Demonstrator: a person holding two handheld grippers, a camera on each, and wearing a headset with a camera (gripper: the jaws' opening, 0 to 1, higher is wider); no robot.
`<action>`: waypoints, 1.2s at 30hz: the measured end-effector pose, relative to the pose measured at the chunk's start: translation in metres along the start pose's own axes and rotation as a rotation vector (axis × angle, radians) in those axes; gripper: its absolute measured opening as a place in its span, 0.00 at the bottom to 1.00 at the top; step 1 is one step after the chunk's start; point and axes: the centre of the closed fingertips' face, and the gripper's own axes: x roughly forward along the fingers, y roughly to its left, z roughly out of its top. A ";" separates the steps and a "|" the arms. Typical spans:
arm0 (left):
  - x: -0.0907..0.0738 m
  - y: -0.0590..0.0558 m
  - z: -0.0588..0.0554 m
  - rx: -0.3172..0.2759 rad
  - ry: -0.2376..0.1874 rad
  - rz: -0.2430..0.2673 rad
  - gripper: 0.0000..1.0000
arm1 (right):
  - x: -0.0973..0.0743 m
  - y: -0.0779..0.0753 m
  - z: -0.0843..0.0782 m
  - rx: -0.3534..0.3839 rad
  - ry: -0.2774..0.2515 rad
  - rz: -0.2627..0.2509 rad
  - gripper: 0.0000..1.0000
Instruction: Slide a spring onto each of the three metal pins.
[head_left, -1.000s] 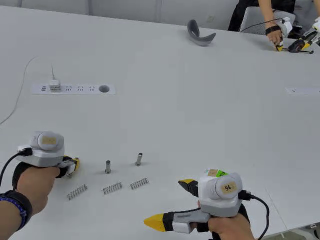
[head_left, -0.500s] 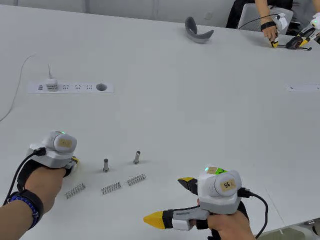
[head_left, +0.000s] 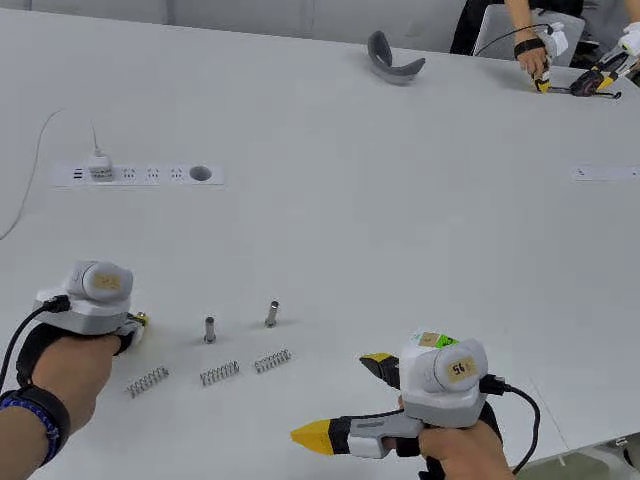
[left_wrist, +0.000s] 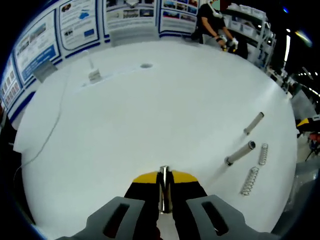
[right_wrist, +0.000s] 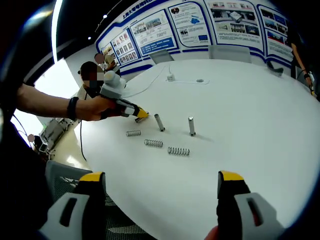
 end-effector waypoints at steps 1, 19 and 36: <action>-0.001 0.001 0.000 -0.002 -0.003 -0.001 0.07 | 0.000 0.000 0.000 0.002 -0.002 0.000 0.94; -0.022 0.007 0.001 -0.078 -0.051 -0.011 0.07 | 0.002 0.001 0.005 0.002 -0.016 0.000 0.93; -0.036 0.012 -0.004 -0.095 -0.073 -0.012 0.07 | 0.003 0.005 0.005 -0.003 -0.016 0.006 0.93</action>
